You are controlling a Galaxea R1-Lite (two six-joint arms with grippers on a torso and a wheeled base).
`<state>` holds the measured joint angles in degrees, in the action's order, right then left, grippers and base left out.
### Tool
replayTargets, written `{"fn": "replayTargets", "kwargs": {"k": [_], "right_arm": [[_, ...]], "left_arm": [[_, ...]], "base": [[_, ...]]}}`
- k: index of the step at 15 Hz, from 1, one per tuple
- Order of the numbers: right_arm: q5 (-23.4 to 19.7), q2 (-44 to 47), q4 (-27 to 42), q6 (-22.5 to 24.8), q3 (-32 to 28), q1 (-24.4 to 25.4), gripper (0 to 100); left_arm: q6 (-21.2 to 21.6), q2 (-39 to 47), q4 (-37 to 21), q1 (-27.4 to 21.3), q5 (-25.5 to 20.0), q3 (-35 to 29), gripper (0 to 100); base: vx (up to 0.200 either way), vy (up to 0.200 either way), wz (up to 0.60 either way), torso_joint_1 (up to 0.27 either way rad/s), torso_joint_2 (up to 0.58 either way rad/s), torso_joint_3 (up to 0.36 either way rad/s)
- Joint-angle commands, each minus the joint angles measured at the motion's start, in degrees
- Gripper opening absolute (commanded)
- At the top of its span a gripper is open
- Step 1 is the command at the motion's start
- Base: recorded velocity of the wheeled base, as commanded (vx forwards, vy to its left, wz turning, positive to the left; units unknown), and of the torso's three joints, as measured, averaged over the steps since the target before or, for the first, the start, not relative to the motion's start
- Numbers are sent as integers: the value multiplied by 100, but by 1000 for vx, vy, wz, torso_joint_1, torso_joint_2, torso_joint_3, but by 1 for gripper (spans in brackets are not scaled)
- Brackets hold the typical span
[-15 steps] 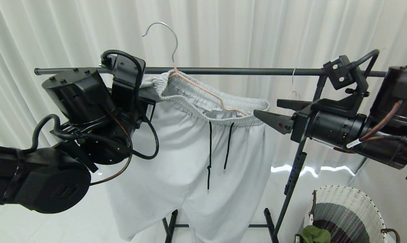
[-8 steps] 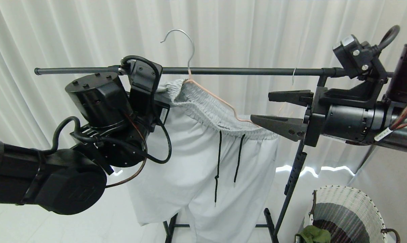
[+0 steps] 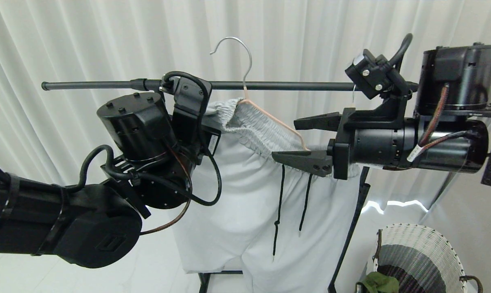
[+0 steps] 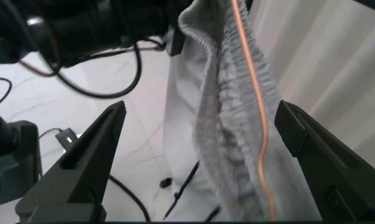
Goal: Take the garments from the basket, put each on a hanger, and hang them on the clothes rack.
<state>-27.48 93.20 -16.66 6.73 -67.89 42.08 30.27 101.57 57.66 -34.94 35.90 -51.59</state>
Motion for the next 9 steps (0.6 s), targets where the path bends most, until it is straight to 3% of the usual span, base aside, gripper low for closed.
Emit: {"fn": "replayTargets", "kwargs": {"k": [1, 4, 9], "right_arm": [[-3, 383, -3, 4, -277, 2, 100], [-3, 515, 23, -5, -515, -174, 100], [-249, 454, 295, 4, -576, 28, 100]], "left_arm": [[-3, -15, 35, -22, 5, 17, 0], [-3, 21, 316, -22, -4, 70, 0], [5, 29, 316, -31, -4, 53, 0]], "base": [[0, 0, 0, 0, 0, 0], [0, 0, 0, 0, 0, 0], [0, 0, 0, 0, 0, 0]]}}
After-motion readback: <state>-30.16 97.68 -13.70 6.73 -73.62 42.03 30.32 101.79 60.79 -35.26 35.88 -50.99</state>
